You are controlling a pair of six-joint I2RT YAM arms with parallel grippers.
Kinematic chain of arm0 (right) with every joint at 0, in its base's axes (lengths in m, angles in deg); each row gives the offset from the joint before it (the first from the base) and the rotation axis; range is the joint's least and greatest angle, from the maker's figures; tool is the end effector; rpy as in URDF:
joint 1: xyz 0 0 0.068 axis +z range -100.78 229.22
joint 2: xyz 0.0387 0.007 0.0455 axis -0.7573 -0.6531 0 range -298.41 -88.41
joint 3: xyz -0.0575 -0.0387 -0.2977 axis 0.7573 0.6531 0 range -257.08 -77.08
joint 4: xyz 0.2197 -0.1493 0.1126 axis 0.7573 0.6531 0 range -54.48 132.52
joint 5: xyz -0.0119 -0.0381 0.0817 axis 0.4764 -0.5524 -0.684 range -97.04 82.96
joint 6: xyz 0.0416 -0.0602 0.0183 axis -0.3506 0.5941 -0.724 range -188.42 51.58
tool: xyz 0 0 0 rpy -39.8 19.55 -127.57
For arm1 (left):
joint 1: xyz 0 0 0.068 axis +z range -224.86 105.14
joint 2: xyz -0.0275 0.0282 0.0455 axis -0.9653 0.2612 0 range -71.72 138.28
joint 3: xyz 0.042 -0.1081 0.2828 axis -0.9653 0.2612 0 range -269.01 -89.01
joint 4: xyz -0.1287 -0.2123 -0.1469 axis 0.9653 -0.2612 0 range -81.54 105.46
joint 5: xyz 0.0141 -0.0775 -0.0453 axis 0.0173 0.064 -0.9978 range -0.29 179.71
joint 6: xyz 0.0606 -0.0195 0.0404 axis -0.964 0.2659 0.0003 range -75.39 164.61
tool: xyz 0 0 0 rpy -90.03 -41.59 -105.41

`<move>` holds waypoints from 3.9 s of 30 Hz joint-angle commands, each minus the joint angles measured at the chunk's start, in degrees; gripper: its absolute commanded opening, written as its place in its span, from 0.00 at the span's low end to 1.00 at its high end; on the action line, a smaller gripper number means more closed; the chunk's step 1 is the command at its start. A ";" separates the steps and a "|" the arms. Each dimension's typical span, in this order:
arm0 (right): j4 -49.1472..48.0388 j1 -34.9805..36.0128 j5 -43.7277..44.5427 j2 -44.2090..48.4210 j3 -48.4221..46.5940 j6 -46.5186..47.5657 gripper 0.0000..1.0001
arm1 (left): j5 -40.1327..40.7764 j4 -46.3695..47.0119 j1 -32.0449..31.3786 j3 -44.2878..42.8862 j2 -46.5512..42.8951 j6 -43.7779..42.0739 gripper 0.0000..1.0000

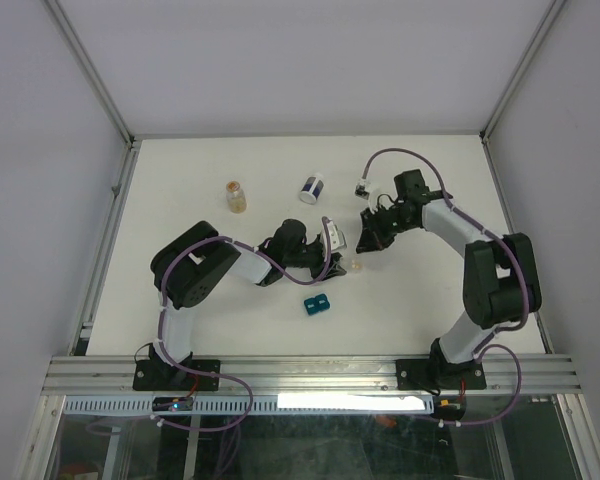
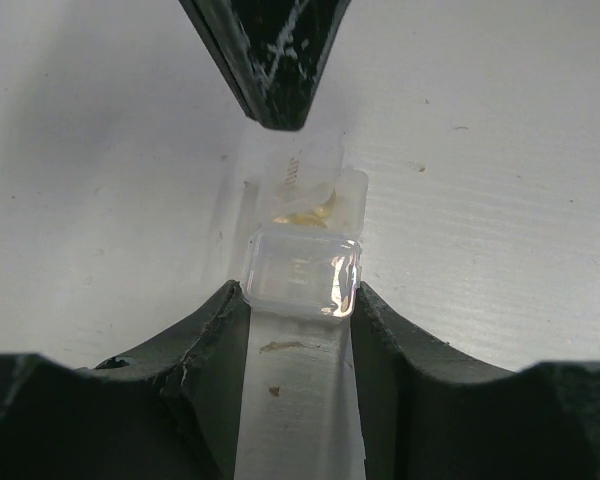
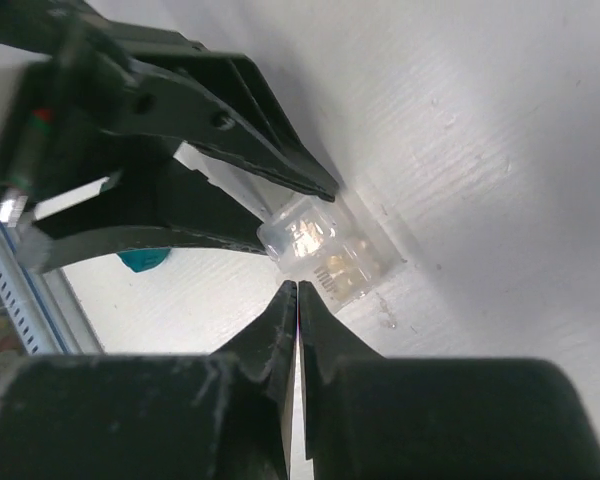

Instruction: Sort the pills into containers

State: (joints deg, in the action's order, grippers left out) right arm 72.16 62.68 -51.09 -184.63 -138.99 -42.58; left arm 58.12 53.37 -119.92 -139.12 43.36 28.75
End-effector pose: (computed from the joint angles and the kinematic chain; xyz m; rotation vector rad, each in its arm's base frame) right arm 0.3312 0.1247 0.1917 -1.0268 2.3582 0.9857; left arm 0.2805 -0.3282 0.1023 1.3452 1.5873 -0.8775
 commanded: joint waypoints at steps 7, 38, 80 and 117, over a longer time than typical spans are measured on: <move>-2.86 2.66 3.98 3.77 0.61 0.53 0.04 | -0.88 0.50 -0.61 -1.31 -0.01 0.04 0.21; -0.53 4.42 8.09 0.26 0.98 1.47 0.00 | -0.97 -0.05 -0.57 -1.68 0.14 0.39 0.20; -0.83 -4.84 -22.49 39.81 7.16 22.36 0.88 | 13.08 -8.07 5.75 22.36 -54.29 42.88 0.90; -4.30 8.66 -0.87 18.88 13.93 47.12 0.98 | 23.08 -19.37 6.78 24.57 -67.04 45.46 0.99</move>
State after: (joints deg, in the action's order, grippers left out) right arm 69.95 70.61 -57.67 -161.38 -122.51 1.27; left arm 80.74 33.39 -113.73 -113.13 -21.07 75.20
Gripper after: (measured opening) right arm 0.983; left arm 0.990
